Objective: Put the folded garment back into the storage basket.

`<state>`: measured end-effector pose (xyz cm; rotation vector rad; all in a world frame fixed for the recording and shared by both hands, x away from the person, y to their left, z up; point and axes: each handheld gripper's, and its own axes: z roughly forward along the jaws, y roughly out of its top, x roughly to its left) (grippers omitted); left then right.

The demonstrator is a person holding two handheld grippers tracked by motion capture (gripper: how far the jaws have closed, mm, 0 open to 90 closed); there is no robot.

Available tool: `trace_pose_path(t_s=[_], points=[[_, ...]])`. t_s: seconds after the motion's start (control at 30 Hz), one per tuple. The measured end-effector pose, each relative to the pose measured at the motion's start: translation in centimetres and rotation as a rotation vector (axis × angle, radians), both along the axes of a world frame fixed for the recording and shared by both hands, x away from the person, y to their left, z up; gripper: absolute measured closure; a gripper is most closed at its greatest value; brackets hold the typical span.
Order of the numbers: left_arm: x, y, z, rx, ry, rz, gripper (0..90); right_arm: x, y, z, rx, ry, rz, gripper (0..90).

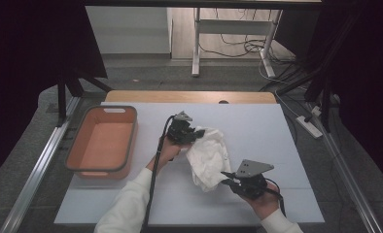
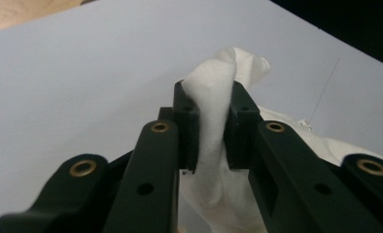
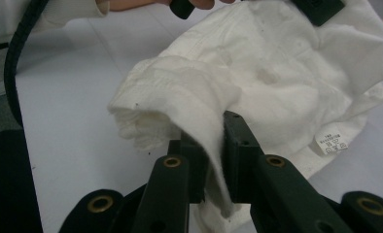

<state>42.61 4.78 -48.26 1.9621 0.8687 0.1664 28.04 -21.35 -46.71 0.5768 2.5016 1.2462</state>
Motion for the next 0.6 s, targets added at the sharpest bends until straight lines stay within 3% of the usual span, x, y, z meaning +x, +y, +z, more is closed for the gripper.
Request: trace_pose_path(t_s=[0.6], points=[[-0.9,1.7,2.1,-0.041,-0.032,0.022,77.8,0.0,0.8,0.8,0.067,0.005,0.017,80.3]])
